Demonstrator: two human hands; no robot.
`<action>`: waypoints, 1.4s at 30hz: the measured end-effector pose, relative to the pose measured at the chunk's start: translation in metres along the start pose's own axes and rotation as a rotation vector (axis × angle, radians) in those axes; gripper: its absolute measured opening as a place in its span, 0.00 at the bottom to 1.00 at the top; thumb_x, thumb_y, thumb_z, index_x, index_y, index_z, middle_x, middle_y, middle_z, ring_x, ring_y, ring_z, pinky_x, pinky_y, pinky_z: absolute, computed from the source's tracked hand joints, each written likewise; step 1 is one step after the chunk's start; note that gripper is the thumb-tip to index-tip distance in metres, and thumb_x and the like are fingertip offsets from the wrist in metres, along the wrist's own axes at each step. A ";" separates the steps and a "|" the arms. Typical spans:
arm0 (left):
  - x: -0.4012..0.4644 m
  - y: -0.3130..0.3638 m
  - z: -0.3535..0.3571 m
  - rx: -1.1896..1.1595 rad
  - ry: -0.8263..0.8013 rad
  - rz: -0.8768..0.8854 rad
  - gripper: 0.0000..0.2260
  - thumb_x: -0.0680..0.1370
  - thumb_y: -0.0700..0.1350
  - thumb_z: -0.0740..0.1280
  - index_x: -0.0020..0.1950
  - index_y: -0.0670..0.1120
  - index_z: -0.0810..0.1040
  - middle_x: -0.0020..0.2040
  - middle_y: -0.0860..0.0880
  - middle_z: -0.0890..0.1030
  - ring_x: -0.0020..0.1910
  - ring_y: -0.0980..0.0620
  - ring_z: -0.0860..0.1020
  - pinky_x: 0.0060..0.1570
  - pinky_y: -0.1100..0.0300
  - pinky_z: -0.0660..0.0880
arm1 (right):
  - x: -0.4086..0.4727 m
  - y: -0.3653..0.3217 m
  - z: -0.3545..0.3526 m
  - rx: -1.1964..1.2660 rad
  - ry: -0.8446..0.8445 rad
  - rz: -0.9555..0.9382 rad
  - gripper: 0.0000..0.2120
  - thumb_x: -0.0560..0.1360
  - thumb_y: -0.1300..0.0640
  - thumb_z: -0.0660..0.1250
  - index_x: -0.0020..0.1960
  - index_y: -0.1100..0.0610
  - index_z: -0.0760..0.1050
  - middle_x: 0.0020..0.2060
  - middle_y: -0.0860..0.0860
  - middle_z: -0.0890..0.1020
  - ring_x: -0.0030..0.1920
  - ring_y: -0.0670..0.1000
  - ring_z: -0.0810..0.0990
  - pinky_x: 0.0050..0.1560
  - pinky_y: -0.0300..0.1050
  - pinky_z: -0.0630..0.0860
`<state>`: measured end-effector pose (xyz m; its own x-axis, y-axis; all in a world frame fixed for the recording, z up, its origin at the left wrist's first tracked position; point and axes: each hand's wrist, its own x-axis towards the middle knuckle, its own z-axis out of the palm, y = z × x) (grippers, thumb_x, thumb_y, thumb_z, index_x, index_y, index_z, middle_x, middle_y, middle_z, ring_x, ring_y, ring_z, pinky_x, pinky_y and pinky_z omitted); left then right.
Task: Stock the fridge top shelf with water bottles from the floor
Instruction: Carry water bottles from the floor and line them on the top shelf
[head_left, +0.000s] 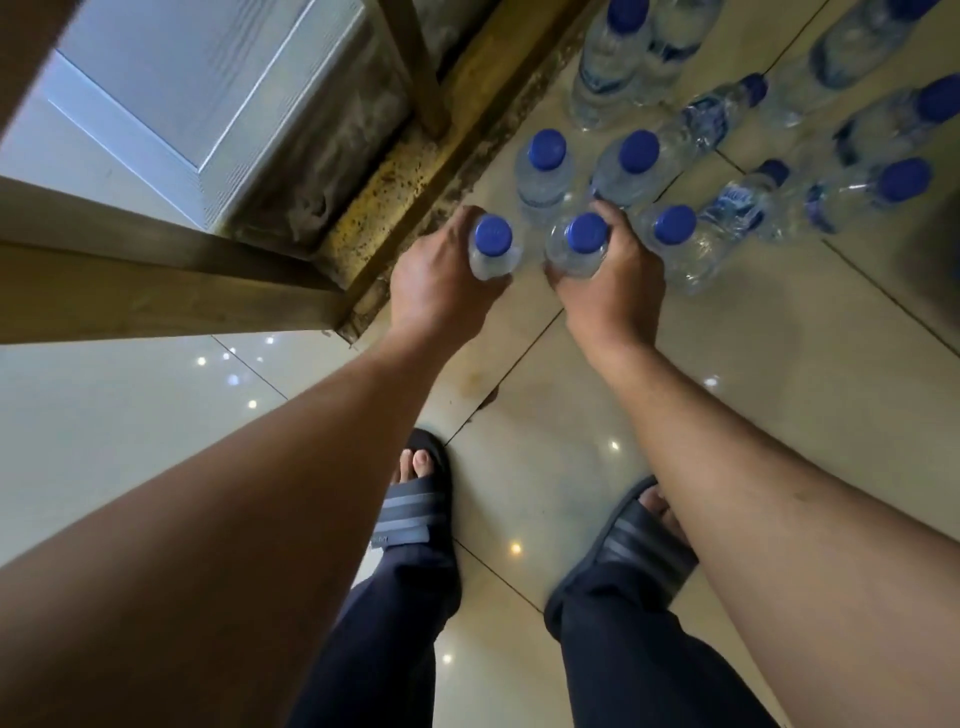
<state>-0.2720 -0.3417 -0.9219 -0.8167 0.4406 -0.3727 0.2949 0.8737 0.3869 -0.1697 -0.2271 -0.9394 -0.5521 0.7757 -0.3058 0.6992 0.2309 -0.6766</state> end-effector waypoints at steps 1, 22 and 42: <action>-0.008 0.003 -0.009 0.011 -0.005 0.006 0.18 0.71 0.57 0.73 0.56 0.58 0.72 0.43 0.58 0.77 0.40 0.55 0.76 0.36 0.61 0.66 | -0.007 -0.004 -0.012 -0.013 0.008 -0.002 0.33 0.67 0.51 0.79 0.69 0.50 0.72 0.60 0.46 0.82 0.60 0.46 0.80 0.62 0.43 0.75; -0.283 0.293 -0.418 -0.145 -0.066 0.504 0.24 0.68 0.56 0.75 0.62 0.59 0.73 0.55 0.58 0.80 0.48 0.58 0.77 0.42 0.63 0.67 | -0.266 -0.284 -0.458 0.096 0.557 0.070 0.29 0.63 0.41 0.80 0.59 0.50 0.75 0.50 0.43 0.84 0.46 0.46 0.83 0.43 0.41 0.76; -0.497 0.618 -0.601 -0.562 0.104 1.197 0.20 0.67 0.60 0.73 0.57 0.67 0.73 0.48 0.59 0.79 0.44 0.60 0.79 0.46 0.56 0.80 | -0.409 -0.348 -0.860 0.307 1.110 -0.282 0.22 0.65 0.55 0.81 0.56 0.46 0.78 0.41 0.39 0.84 0.40 0.39 0.83 0.39 0.30 0.77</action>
<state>0.0175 -0.1448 0.0091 -0.2398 0.8342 0.4966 0.6314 -0.2546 0.7325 0.2040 -0.1192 -0.0028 0.1327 0.8402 0.5257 0.3938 0.4421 -0.8059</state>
